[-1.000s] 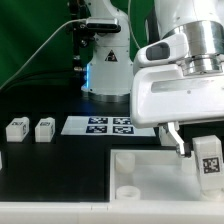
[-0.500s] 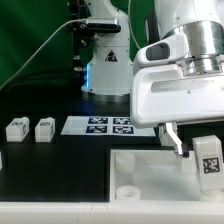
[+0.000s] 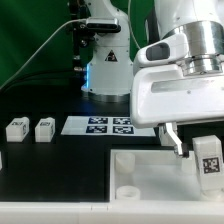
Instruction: Assemble one leg
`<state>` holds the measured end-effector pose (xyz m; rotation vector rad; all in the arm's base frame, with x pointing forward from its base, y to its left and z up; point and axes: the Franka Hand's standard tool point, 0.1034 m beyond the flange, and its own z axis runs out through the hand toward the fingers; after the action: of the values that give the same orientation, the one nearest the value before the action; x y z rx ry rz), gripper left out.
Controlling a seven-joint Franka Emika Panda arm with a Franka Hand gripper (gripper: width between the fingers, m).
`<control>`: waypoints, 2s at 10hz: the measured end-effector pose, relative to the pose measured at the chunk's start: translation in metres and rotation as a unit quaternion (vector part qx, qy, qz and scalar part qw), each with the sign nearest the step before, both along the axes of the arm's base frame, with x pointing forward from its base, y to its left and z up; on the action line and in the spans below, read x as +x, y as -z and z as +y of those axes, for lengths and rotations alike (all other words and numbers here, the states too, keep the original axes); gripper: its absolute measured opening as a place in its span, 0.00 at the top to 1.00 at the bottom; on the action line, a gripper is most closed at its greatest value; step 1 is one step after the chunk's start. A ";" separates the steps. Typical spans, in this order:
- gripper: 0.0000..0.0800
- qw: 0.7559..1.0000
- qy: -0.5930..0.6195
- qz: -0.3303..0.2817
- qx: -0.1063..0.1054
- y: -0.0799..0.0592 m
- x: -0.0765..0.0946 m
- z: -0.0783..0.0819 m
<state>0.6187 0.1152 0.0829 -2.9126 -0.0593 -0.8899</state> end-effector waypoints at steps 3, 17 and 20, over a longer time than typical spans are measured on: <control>0.19 0.998 -0.003 0.056 0.008 -0.019 0.000 -0.006; 0.62 0.950 -0.027 0.309 0.035 -0.006 0.012 0.000; 0.62 0.947 0.028 0.317 0.053 -0.006 0.013 -0.002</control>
Offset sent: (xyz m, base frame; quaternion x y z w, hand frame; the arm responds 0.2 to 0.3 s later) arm 0.0167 -0.0114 0.0086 0.0063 -0.2049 0.0019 0.9788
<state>0.6316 0.1134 0.0886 -2.9507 0.1153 0.0713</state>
